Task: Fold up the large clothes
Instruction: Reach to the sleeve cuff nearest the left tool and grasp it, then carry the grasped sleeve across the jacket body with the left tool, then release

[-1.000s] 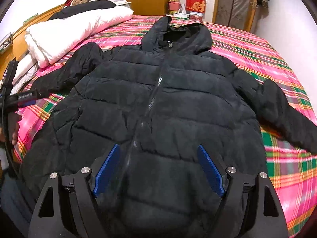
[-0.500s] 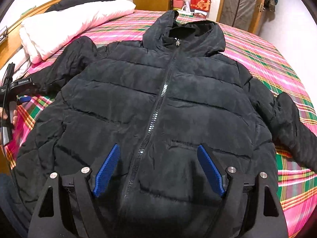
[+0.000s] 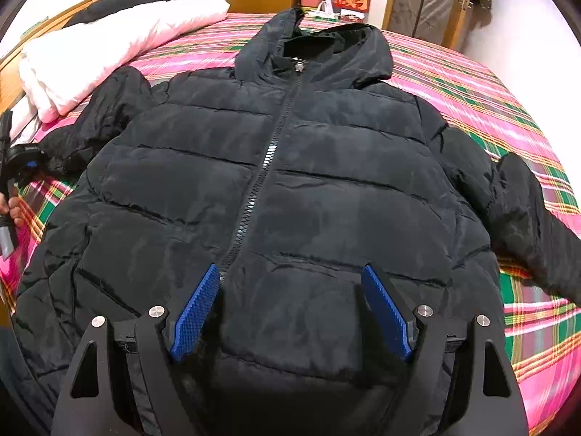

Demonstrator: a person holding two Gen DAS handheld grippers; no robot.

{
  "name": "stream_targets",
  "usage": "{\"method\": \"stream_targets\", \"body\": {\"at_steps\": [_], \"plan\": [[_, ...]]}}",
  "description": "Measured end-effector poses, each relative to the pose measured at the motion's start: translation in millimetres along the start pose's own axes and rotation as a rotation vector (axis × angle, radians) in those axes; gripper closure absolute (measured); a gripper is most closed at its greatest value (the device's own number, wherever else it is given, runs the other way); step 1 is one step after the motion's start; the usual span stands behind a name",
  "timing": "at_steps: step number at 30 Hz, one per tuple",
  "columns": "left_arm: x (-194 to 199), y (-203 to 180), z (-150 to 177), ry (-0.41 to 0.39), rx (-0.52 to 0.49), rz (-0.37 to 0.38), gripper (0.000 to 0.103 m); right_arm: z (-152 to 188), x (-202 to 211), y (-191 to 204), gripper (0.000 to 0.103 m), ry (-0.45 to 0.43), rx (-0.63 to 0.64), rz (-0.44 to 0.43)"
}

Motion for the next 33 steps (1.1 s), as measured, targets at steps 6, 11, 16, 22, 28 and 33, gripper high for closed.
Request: {"method": "stream_targets", "body": {"at_steps": [6, 11, 16, 22, 28, 33], "plan": [[60.8, -43.9, -52.7, -0.127, -0.03, 0.111, 0.09, -0.4, 17.5, -16.9, 0.023, -0.031, -0.027, 0.008], [124.0, -111.5, -84.1, -0.215, -0.09, 0.27, 0.09, 0.6, 32.3, -36.8, 0.023, -0.058, -0.063, 0.01], [172.4, -197.4, -79.2, -0.224, -0.164, 0.452, 0.09, 4.6, 47.2, -62.7, 0.023, -0.083, -0.101, 0.018], [176.2, -291.1, -22.3, -0.115, -0.295, 0.592, 0.09, 7.3, 54.7, -104.8, 0.023, -0.11, -0.177, 0.044], [137.6, -344.1, 56.8, 0.041, -0.428, 0.622, 0.088, 16.7, 45.8, -127.3, 0.023, -0.102, -0.254, 0.048], [119.0, -358.9, 115.3, 0.215, -0.449, 0.667, 0.064, 24.9, 35.7, -127.5, 0.023, -0.08, -0.271, 0.034]]}}
Point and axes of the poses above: each gripper's, at about its wrist camera, not at the fingertips, and x roughly against the way its jaws point, y to its left, z to its underside, the point moved 10 cm from there along -x, roughly the way its jaws point, and after that the axes turned 8 degrees about -y, right-handed, at the moved point
